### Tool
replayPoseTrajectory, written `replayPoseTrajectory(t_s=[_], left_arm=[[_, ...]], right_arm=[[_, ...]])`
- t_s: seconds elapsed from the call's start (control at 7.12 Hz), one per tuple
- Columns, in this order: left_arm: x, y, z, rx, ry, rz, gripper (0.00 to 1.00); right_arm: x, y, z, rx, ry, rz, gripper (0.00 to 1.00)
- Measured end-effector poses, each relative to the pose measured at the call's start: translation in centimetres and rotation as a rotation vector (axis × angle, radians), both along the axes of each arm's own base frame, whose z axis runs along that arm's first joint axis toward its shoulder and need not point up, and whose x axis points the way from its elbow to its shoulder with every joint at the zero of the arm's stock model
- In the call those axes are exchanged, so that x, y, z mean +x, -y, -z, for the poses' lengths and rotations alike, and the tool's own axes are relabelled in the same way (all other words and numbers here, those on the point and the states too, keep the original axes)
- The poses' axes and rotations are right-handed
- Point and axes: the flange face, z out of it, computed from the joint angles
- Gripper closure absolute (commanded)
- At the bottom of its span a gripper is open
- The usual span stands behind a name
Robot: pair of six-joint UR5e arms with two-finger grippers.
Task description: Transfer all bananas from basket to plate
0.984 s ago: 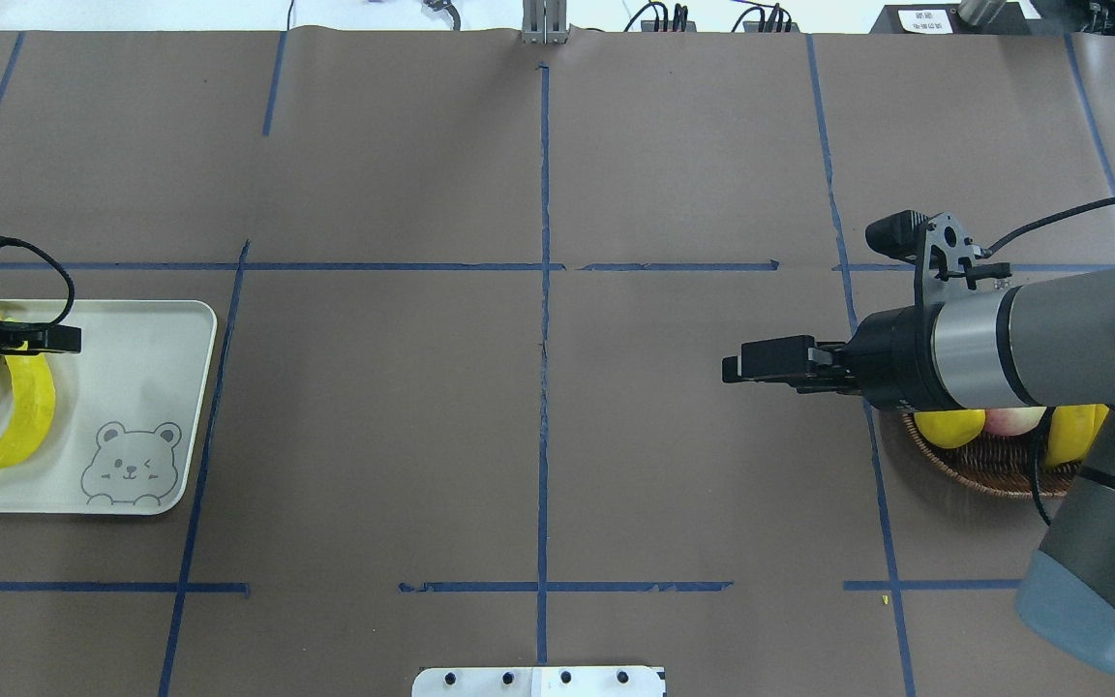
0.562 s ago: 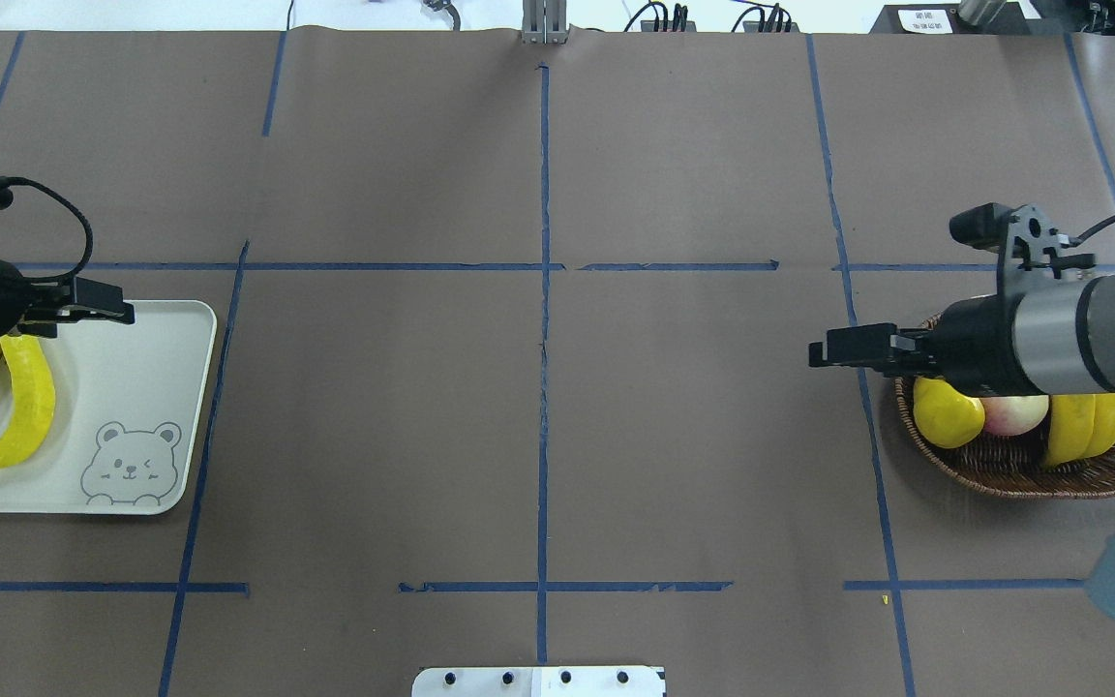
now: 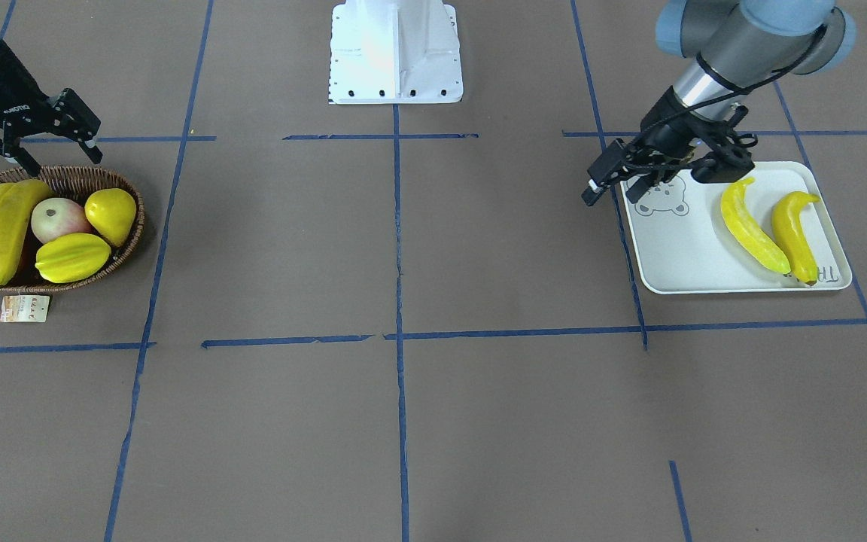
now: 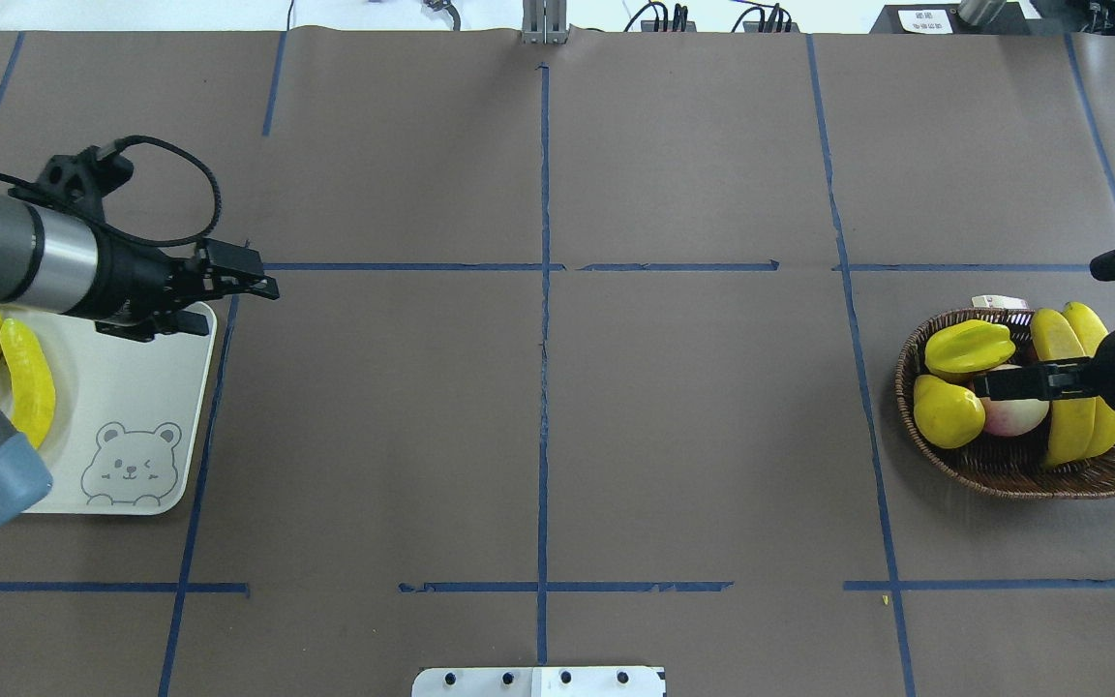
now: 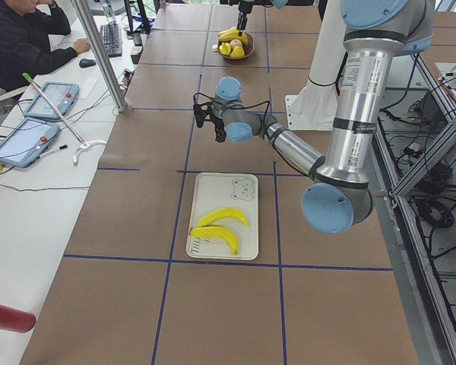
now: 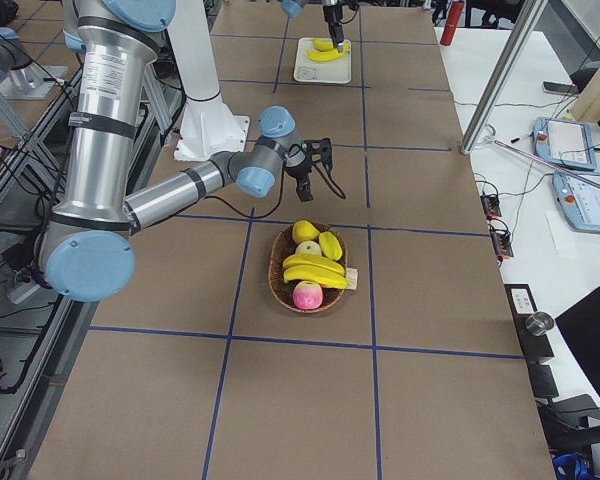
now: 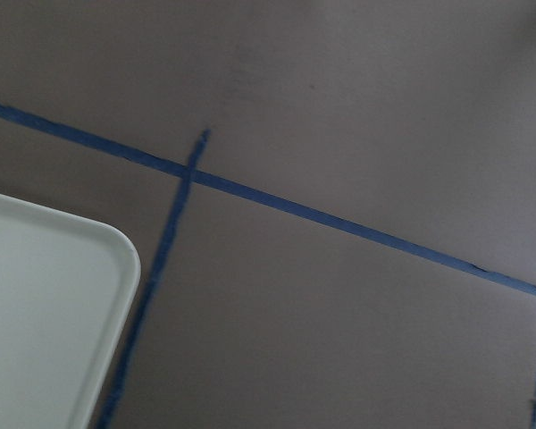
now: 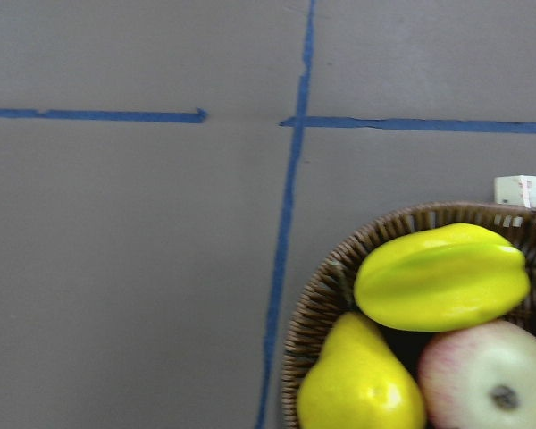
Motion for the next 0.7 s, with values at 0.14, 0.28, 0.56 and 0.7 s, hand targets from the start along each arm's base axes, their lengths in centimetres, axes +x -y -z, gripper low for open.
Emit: replayPoseTrajectory(t_s=[0.14, 0.28, 0.56, 0.7], left_arm=[[2.4, -0.9, 1.4, -0.003, -0.016, 0.01, 0.01], [3.6, -1.3, 2.2, -0.003, -0.025, 0.015, 0.01], [4.3, -1.5, 2.7, -0.001, -0.032, 0.017, 0.01], [4.4, -1.5, 2.8, -0.001, -0.033, 0.017, 0.01]], right_arm=[[0.6, -0.2, -2.2, -0.017, -0.048, -0.015, 0.01], [0.8, -0.1, -4.0, -0.031, -0.083, -0.026, 0.08], [0.9, 0.1, -5.9, -0.061, -0.147, -0.044, 0.11], [0.9, 0.2, -6.3, -0.072, -0.174, -0.051, 0.11]])
